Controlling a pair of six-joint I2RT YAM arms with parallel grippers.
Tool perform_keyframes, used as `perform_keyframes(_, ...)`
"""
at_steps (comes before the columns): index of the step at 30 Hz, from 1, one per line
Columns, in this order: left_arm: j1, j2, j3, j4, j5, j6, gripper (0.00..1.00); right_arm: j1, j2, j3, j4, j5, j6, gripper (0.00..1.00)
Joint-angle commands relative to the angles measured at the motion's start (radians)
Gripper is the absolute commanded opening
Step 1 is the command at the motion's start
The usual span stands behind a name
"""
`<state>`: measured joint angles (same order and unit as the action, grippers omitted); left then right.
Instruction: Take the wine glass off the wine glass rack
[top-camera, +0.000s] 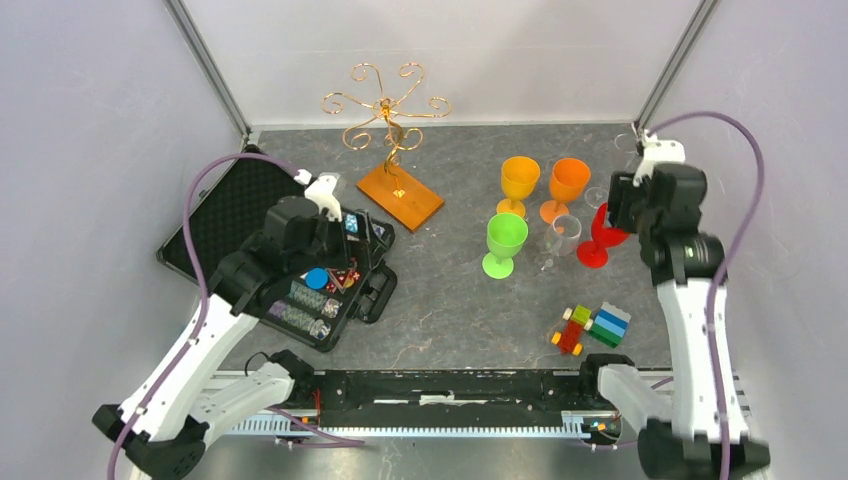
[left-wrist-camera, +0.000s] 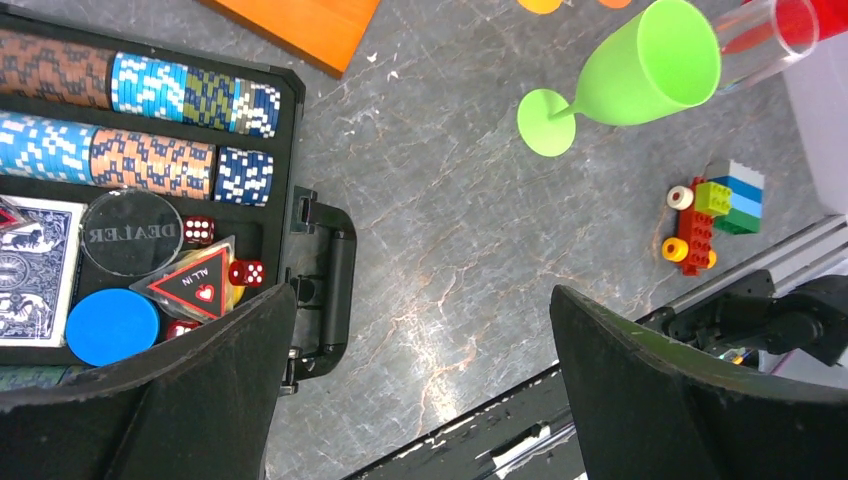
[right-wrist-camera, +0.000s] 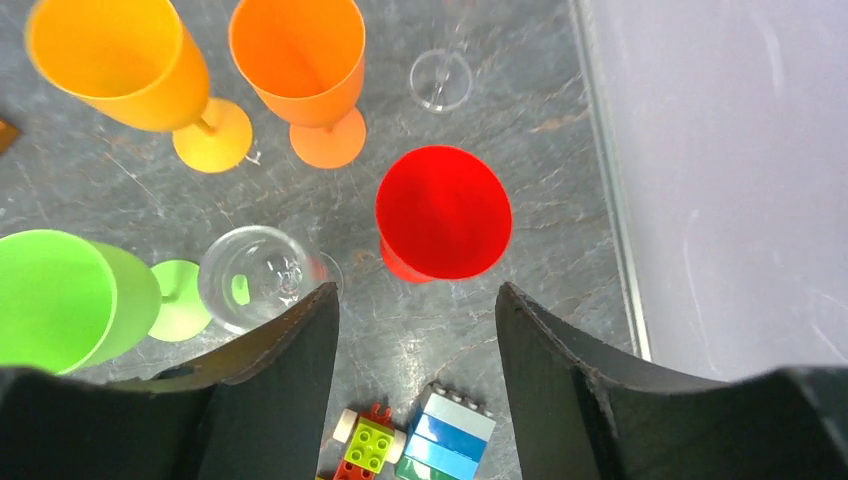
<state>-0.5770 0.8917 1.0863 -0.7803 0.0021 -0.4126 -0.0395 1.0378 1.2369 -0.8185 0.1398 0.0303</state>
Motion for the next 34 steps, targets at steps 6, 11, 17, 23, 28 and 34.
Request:
perform_keyframes(6, 0.003, -0.083, 0.074, -0.044, -0.007, 0.018, 1.0, -0.002, -0.489, -0.118, 0.08, 0.048, 0.026, 0.92)
perform_keyframes(11, 0.003, -0.136, 0.109, -0.085, -0.034, 0.022, 1.0, -0.002, -0.648, -0.071, -0.039, 0.077, 0.022, 0.98)
perform_keyframes(17, 0.003, -0.204, 0.145, -0.142, -0.079, 0.021, 1.0, -0.002, -0.775, -0.031, -0.084, 0.099, 0.057, 0.98)
perform_keyframes(23, 0.003, -0.272, 0.163, -0.15, -0.116, 0.025, 1.0, -0.002, -0.873, -0.035, -0.021, 0.134, 0.129, 0.98)
perform_keyframes(28, 0.003, -0.303, 0.193, -0.128, -0.163, 0.036, 1.0, -0.002, -0.898, -0.053, 0.092, 0.151, 0.133, 0.98)
perform_keyframes(34, 0.003, -0.36, 0.171, -0.092, -0.204, 0.042, 1.0, -0.002, -0.928, -0.117, 0.181, 0.139, 0.141, 0.98)
